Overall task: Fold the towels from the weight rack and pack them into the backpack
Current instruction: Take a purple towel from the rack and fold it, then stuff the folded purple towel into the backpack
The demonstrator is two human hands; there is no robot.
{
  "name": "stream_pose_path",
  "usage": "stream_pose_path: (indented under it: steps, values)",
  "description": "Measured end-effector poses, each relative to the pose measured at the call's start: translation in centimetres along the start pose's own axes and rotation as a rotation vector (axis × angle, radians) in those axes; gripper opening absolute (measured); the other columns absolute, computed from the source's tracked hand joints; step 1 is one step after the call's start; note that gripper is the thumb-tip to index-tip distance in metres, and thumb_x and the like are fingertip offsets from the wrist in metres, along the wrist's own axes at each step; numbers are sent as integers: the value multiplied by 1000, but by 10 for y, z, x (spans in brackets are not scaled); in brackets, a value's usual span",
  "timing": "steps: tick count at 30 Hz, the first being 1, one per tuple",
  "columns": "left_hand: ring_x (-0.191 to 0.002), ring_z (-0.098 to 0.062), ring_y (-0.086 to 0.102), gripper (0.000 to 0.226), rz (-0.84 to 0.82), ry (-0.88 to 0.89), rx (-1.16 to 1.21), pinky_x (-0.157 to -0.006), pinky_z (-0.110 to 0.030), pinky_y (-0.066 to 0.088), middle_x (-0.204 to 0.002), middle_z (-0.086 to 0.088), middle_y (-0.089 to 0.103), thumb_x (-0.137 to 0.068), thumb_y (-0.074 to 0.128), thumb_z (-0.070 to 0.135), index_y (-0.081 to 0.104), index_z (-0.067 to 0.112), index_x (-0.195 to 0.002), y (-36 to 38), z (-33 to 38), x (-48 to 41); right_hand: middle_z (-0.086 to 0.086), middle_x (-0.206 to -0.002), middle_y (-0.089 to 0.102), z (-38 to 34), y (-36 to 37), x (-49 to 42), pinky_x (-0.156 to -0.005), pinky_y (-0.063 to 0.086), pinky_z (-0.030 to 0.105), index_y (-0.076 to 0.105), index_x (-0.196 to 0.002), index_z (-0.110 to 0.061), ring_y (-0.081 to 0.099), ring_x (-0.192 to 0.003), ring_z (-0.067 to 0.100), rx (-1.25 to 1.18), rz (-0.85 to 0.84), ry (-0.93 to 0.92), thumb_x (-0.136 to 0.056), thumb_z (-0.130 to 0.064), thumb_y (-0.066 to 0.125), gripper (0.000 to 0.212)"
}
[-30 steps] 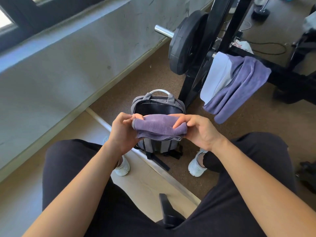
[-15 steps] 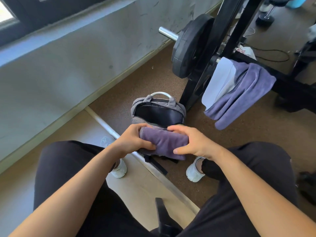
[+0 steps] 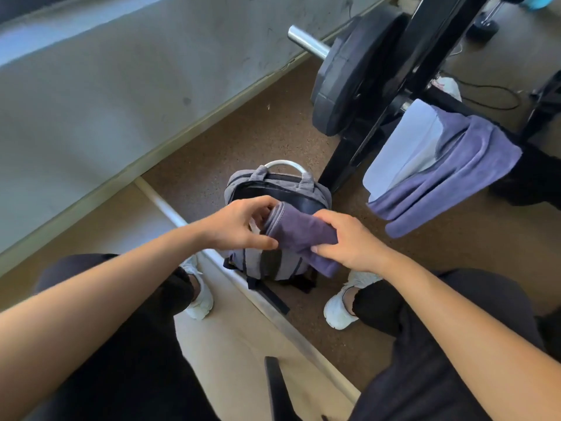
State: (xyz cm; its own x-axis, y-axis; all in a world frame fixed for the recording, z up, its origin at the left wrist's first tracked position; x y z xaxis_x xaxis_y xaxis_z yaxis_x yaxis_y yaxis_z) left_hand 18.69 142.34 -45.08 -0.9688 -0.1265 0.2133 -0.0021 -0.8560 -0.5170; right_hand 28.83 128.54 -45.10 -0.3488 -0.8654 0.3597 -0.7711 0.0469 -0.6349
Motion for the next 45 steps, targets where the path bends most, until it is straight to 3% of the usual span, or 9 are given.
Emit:
stream_pose_path:
  steps: [3,7,13,19,23,29,33,40,45]
  values:
    - [-78,-1,60,52,54,-84,-27,-72,-23,50,-102,16,70,-71,64,27,64,29,-123,-20,-30,-21,-16,-100,56,14,-35,-19,-70,40,8,51,-120,-28,57,-90,4,12,178,68,-92,-20,71,35]
    - [-102,-20,65,39,241,-89,-492,-79,-37,54,-114,9,70,-80,69,23,68,28,-118,-35,-66,-51,-10,-116,57,28,-59,-45,-88,47,17,50,-128,-22,54,-103,5,-102,365,119,-93,-20,72,41]
    - [-139,-32,43,115,229,10,-643,-111,-45,40,-156,-7,43,-58,82,57,37,17,-156,-9,-96,-60,-11,-95,59,29,-42,-94,-66,45,0,53,-111,-13,59,-82,-10,-216,376,106,-90,-14,74,30]
    - [-155,-27,23,135,223,116,-377,-126,-26,17,-167,-16,24,-56,83,58,18,5,-161,2,-107,-47,-3,-85,58,43,36,-121,-64,46,22,52,-94,-15,55,-75,4,-69,99,61,-77,-4,72,29]
    - [-159,-24,13,141,173,151,-388,-128,-41,21,-171,-13,13,-56,88,60,13,6,-162,18,-104,-39,4,-92,63,82,95,-121,-76,55,48,46,-98,-18,63,-86,27,201,-154,139,-81,-11,70,30]
    - [-160,-27,3,144,108,144,-516,-126,-49,21,-173,-14,0,-56,82,71,10,9,-163,34,-99,-34,16,-119,64,102,145,-147,-88,54,51,42,-125,-14,64,-107,41,519,-294,140,-89,-9,61,40]
    - [-160,-27,2,145,107,138,-518,-126,-49,20,-173,-14,0,-57,81,72,8,6,-163,34,-98,-33,15,-139,55,124,174,-175,-105,39,48,38,-141,-13,52,-129,37,638,-313,174,-90,-10,60,56]
    - [-160,-27,4,148,125,129,-520,-129,-40,13,-172,-15,3,-55,86,70,10,3,-163,32,-102,-33,10,-163,27,197,213,-168,-115,27,51,10,-159,-35,30,-147,36,553,-552,386,-94,-41,61,83]
    - [-160,-28,5,148,128,126,-505,-129,-41,15,-173,-13,3,-55,86,70,9,4,-163,28,-102,-35,10,-157,38,195,202,-170,-110,38,51,24,-153,-34,40,-138,40,443,-501,380,-85,-51,65,82]
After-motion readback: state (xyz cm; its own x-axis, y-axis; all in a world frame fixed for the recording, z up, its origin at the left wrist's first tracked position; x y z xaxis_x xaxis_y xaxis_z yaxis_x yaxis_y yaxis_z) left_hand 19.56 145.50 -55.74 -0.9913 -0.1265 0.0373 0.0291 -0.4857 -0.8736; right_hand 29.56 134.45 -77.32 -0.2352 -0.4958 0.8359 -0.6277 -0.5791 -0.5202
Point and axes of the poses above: each hand's wrist, its own x-axis away from the middle knuckle, its own y-axis out of the palm, z = x × y, the point moved 10 cm from there along -x, towards the middle knuckle
